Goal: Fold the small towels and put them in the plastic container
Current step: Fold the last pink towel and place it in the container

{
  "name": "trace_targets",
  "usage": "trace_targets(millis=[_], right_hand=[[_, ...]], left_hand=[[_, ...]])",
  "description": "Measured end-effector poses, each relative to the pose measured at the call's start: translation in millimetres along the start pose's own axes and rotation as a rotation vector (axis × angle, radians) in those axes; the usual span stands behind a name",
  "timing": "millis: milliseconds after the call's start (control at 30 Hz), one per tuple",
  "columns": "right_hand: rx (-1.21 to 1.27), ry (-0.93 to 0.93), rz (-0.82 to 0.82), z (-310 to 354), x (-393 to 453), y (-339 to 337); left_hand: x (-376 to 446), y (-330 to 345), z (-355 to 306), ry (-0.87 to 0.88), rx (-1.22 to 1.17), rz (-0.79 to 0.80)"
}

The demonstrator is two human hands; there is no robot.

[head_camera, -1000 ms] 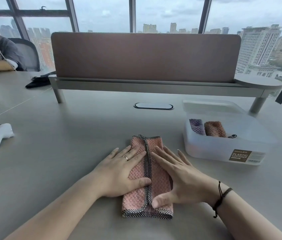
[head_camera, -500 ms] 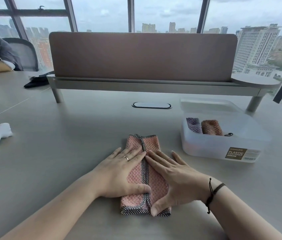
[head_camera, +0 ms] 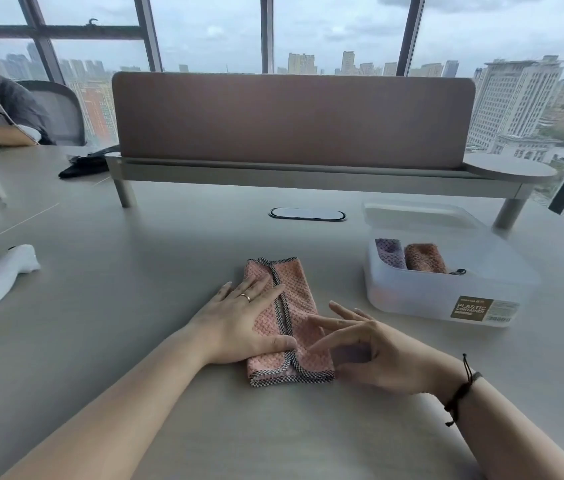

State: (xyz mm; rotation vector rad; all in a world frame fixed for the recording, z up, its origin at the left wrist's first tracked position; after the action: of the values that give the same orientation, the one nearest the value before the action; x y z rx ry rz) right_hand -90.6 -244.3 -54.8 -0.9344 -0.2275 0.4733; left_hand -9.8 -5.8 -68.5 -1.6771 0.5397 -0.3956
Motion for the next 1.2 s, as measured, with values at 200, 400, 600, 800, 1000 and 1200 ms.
trace_targets(millis=[200, 400, 600, 800, 1000, 1200], right_hand=[[-0.080, -0.095, -0.052, 8.1, 5.2, 7.8], [0.012, -0.151, -0.225, 12.9, 8.3, 14.8], [0.038, -0.062, -0.371, 9.7, 8.3, 14.1], [0.061, 0.050, -0.446, 0.4, 6.0, 9.5], [0.066, 0.057, -0.400, -4.0, 4.4, 8.5], [0.138, 0.105, -0.489, -2.4, 7.6, 6.8]], left_hand=[[-13.2, -0.7, 1.0, 0.145, -0.332, -0.302], [-32.5, -5.4, -2.1, 0.322, -0.737, -0.313], [-35.4, -8.4, -8.1, 0.344, -0.621, -0.117], [-35.6, -5.1, -15.3, 0.361, -0.276, -0.299], [-33.4, -6.5, -10.1, 0.329, -0.440, -0.420], [-25.1, 1.8, -3.1, 0.162, -0.723, -0.373]])
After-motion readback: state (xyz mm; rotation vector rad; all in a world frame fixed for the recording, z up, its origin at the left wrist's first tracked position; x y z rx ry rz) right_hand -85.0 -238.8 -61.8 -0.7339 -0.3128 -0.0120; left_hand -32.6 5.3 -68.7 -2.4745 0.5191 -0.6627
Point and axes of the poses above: each hand's wrist, its own x-axis towards the middle knuckle, its own y-axis out of the palm, z = x × y, the point moved 2 cm from there along x, towards the middle knuckle, and after that the axes turned 3 degrees about -z, right-handed, at the moved point
